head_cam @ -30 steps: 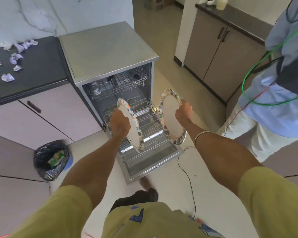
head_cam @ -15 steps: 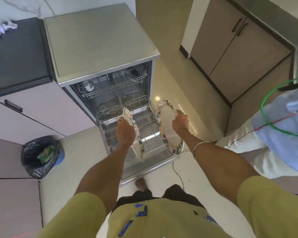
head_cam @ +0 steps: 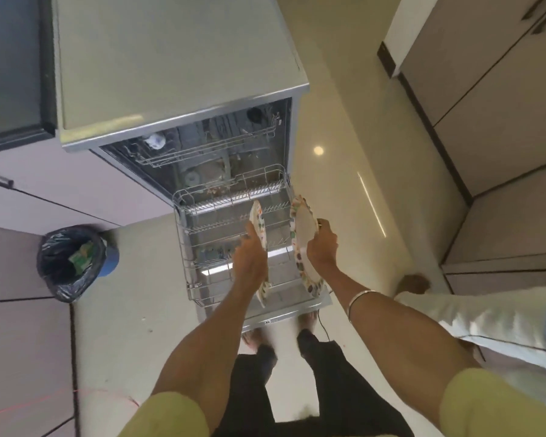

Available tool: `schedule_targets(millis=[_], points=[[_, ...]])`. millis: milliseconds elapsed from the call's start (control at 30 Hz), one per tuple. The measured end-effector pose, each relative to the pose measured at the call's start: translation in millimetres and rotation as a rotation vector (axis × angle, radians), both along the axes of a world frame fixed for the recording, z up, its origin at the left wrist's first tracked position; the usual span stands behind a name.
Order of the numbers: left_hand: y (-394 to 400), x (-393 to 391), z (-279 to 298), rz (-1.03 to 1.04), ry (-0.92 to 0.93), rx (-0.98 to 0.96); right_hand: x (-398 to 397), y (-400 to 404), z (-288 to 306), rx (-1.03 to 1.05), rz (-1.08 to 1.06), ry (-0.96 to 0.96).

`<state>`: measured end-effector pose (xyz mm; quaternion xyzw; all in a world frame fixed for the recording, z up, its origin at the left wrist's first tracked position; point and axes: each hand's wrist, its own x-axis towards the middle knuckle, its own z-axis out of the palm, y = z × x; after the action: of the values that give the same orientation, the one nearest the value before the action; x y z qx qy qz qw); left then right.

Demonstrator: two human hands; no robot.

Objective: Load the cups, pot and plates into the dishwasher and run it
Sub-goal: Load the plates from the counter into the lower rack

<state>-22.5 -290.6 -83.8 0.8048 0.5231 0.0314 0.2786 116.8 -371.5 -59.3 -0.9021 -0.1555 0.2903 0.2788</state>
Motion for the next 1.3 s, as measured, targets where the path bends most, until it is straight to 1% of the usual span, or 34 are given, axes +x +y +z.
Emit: schedule_targets(millis=[100, 233, 333, 467, 600, 700, 833, 933, 1000, 1067, 1133, 1200, 1300], points=[[0.3, 21.5, -37.0, -0.013, 0.115, 0.025, 13.5, 7.4, -26.6, 0.029, 0.018, 0.059], [8.4, 45.4, -78.7, -0.021, 0.202, 0.018, 26.8, 18.8, -57.1, 0.071, 0.040, 0.105], [13.6, 57.6, -107.0, 0.024, 0.166, -0.008, 34.7, 30.1, -79.3, 0.062, 0.041, 0.150], [12.9, 68.4, -130.0, 0.065, 0.144, -0.052, 39.8, 41.9, -107.2, 0.069, 0.045, 0.194], [10.0, 70.3, -149.7, 0.054, 0.169, -0.044, 41.6, 46.4, -129.7, 0.042, 0.062, 0.235], [9.8, 78.8, -157.3, 0.006, 0.155, -0.042, 40.7, 50.5, -147.1, 0.039, 0.045, 0.253], [-1.5, 92.6, -170.0, -0.046, 0.219, -0.064, 36.6, 48.7, -161.4, 0.015, 0.043, 0.283], [-15.6, 92.4, -183.3, -0.028, 0.176, -0.078, 37.0, 45.4, -174.1, -0.017, 0.088, 0.239], [-24.7, 93.2, -192.1, -0.029, 0.148, -0.079, 43.7, 45.5, -181.6, -0.054, 0.065, 0.276], [-29.2, 94.8, -198.8, 0.056, 0.169, -0.166, 48.7, 47.7, -190.5, -0.113, 0.085, 0.343], [-25.1, 99.5, -205.6, 0.144, 0.277, -0.291, 48.6, 51.1, -195.5, -0.155, 0.126, 0.399], [-20.1, 106.7, -212.8, 0.127, 0.357, -0.366, 45.0, 52.6, -200.2, -0.147, 0.129, 0.414], [-18.6, 115.0, -221.0, 0.090, 0.385, -0.408, 44.4, 51.1, -207.4, -0.116, 0.083, 0.404]])
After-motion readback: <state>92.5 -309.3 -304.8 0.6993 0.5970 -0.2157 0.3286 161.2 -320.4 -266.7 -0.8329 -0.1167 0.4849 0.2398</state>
